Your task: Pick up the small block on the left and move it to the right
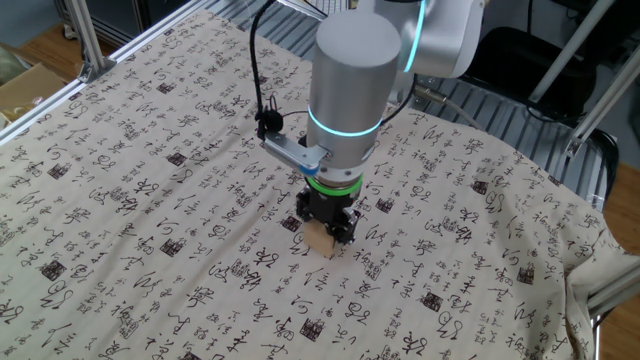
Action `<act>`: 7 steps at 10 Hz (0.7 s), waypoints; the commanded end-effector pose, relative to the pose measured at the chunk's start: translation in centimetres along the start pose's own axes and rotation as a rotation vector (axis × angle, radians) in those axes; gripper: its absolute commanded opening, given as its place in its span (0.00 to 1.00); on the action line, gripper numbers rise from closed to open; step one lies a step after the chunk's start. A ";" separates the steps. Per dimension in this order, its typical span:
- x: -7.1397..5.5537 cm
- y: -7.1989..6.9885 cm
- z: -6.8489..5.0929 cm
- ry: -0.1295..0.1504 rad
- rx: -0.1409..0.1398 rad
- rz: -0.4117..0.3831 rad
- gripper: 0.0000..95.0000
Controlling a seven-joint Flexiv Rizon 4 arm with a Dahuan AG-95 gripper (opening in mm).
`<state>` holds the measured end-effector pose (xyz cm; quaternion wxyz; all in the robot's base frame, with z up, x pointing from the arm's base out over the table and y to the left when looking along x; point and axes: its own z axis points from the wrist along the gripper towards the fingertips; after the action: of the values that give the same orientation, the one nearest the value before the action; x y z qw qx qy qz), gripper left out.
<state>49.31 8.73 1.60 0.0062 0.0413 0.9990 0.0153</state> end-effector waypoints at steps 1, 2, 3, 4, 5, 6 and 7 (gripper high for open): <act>-0.1 -0.1 0.2 -0.003 0.006 -0.002 0.00; -0.1 -0.1 0.3 0.007 0.016 0.012 0.00; -0.1 0.0 0.2 0.021 0.025 0.032 0.40; 0.0 0.2 0.0 0.017 0.037 0.058 0.60; 0.0 0.2 0.0 0.020 0.037 0.073 0.80; 0.0 0.2 -0.1 0.017 0.036 0.079 0.80; -0.1 0.3 -0.2 0.017 0.036 0.082 0.80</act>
<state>49.76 9.13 1.99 -0.0020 0.0866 0.9962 -0.0017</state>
